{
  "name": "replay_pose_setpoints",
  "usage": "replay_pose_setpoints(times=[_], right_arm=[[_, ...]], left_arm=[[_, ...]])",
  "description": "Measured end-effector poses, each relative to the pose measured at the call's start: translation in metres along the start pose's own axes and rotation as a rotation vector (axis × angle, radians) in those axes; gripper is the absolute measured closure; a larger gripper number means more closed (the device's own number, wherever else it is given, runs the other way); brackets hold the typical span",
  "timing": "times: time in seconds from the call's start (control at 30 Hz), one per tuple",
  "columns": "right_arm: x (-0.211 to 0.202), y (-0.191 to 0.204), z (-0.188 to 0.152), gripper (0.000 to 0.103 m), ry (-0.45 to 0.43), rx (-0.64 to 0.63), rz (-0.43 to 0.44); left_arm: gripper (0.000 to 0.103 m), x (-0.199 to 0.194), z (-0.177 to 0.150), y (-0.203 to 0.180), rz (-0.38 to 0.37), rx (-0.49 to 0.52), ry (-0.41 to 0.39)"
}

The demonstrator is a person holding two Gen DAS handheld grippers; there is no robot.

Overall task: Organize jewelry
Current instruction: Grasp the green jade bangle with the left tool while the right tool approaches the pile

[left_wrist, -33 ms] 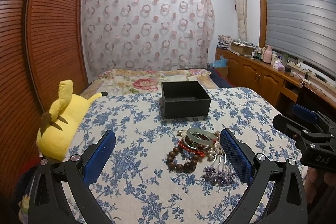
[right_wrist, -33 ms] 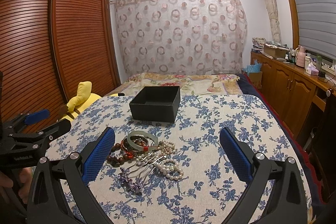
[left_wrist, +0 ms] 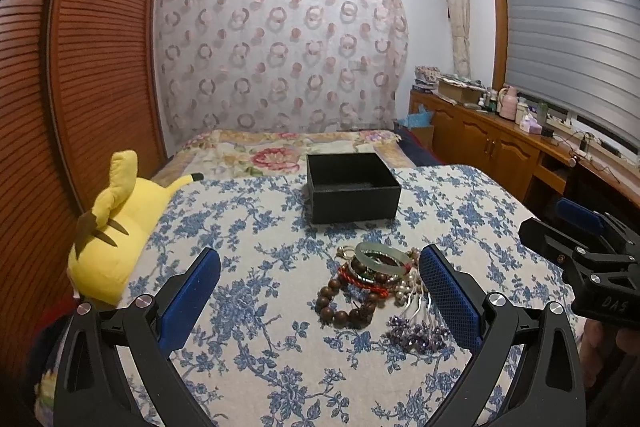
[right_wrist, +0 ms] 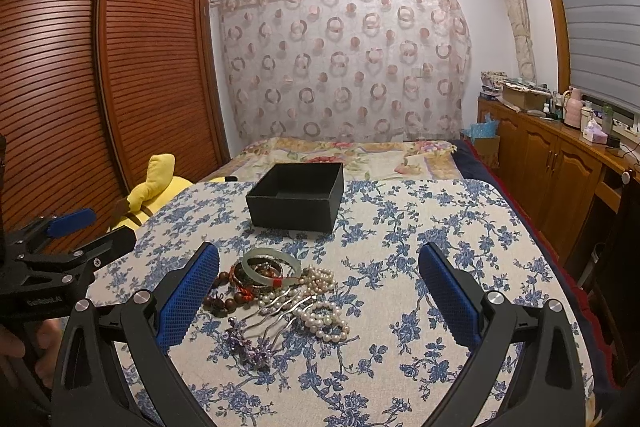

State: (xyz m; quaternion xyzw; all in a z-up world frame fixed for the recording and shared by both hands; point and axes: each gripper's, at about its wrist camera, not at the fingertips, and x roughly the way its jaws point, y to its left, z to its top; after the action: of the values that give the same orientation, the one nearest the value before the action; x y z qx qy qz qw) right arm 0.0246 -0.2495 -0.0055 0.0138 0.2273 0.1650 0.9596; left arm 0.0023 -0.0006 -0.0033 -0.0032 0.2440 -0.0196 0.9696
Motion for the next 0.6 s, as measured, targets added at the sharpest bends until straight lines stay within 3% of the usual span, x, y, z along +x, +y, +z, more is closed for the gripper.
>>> replay_pose_setpoints(times=[0.17, 0.47, 0.6], right_arm=[[0.014, -0.005, -0.006, 0.003, 0.035, -0.01, 0.017], [0.042, -0.015, -0.022, 0.024, 0.111, -0.039, 0.067], [0.056, -0.016, -0.029, 0.027, 0.156, -0.078, 0.079]], left_arm=[[0.007, 0.019, -0.01, 0.002, -0.029, 0.0, 0.053], [0.007, 0.051, -0.02, 0.001, -0.106, 0.012, 0.132], [0.007, 0.069, -0.02, -0.005, -0.139, 0.042, 0.177]])
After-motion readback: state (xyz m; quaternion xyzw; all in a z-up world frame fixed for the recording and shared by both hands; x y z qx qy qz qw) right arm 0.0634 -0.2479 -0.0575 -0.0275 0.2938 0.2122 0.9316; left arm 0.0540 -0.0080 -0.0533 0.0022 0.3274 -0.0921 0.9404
